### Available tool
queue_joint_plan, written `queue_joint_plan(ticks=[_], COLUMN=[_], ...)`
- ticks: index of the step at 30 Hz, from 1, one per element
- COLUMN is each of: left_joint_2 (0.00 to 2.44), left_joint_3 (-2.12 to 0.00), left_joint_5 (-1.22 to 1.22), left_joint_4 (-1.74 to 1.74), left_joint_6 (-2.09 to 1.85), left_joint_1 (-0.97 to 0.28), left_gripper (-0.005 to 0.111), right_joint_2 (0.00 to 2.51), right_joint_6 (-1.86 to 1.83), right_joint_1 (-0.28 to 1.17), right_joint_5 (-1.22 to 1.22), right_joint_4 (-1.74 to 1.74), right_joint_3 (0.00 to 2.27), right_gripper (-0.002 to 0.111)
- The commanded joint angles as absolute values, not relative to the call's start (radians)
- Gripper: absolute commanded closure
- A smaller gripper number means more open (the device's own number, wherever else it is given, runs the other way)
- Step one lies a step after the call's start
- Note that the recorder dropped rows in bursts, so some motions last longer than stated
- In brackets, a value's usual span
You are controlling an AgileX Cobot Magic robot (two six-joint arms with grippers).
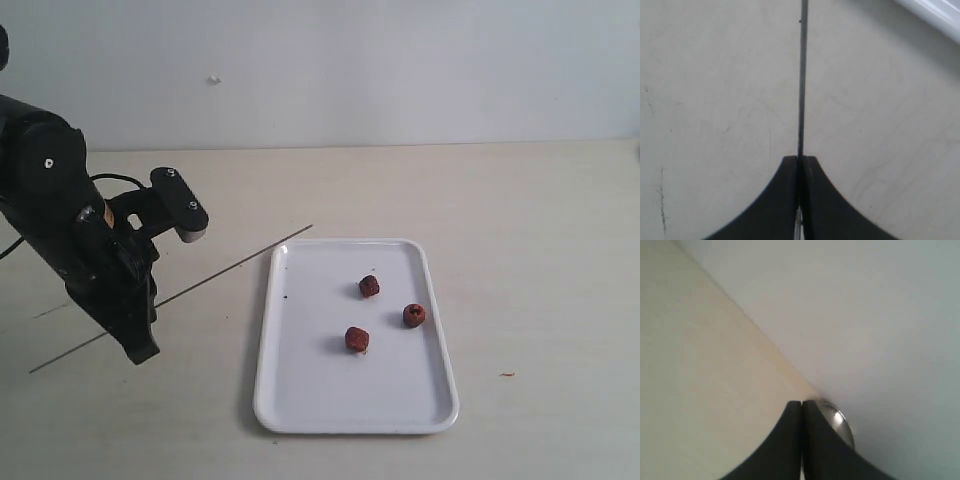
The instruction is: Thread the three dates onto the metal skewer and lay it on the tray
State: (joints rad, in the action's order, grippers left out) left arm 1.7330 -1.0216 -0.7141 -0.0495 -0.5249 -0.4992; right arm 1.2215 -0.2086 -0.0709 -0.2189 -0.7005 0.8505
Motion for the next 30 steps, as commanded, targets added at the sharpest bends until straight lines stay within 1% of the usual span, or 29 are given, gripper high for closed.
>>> queue_joint_plan(ticks=[1,4,7,8,10,13,14,15,16,17,19,24,30], left_joint_2=[1.722,1.722,1.722,1.722,1.722,1.722,1.722,1.722,1.722,1.722,1.722,1.722,1.75], left_joint_3=[-1.016,-1.016,-1.016,-1.016,-1.016,-1.016,-1.016,-1.016,-1.016,-1.016,-1.016,-1.016,-1.012], left_joint_5=[-0.746,-0.786,-0.795,-0.795,-0.828,-0.857,-0.834,-0.809,-0.803,-0.803,-0.807,-0.798,-0.806], left_joint_4=[-0.026,-0.021,-0.021,-0.021,-0.03,-0.105,-0.124,-0.119,-0.12,-0.11,-0.103,-0.098,-0.091], left_joint_6=[-0.528,-0.528,-0.528,-0.522,-0.519,-0.519,-0.519,-0.519,-0.527,-0.559,-0.592,-0.621,-0.628], left_joint_1=[-0.499,-0.499,-0.499,-0.499,-0.499,-0.499,-0.499,-0.499,-0.499,-0.501,-0.501,-0.501,-0.501], left_gripper=[0.107,0.107,0.107,0.107,0.107,0.107,0.107,0.107,0.107,0.107,0.107,0.107,0.107], right_joint_2=[1.392,1.501,1.625,1.7,1.805,1.925,1.972,2.006,2.022,2.041,2.059,2.087,2.117], right_joint_6=[-0.614,-0.914,-1.138,-1.234,-1.292,-1.335,-1.372,-1.4,-1.412,-1.449,-1.462,-1.461,-1.387], right_joint_1=[0.074,0.134,0.156,0.156,0.156,0.156,0.157,0.157,0.16,0.176,0.213,0.298,0.314], right_joint_5=[-0.407,-0.604,-0.81,-0.914,-1.002,-1.068,-1.092,-1.096,-1.094,-1.075,-1.032,-0.96,-0.947], right_joint_4=[-0.601,-0.367,-0.064,0.117,0.258,0.29,0.299,0.323,0.331,0.313,0.253,0.151,0.075], right_joint_3=[0.984,1.096,1.235,1.334,1.452,1.566,1.601,1.619,1.622,1.624,1.624,1.624,1.624], right_gripper=[0.108,0.108,0.108,0.108,0.108,0.106,0.1,0.09,0.082,0.07,0.059,0.059,0.059])
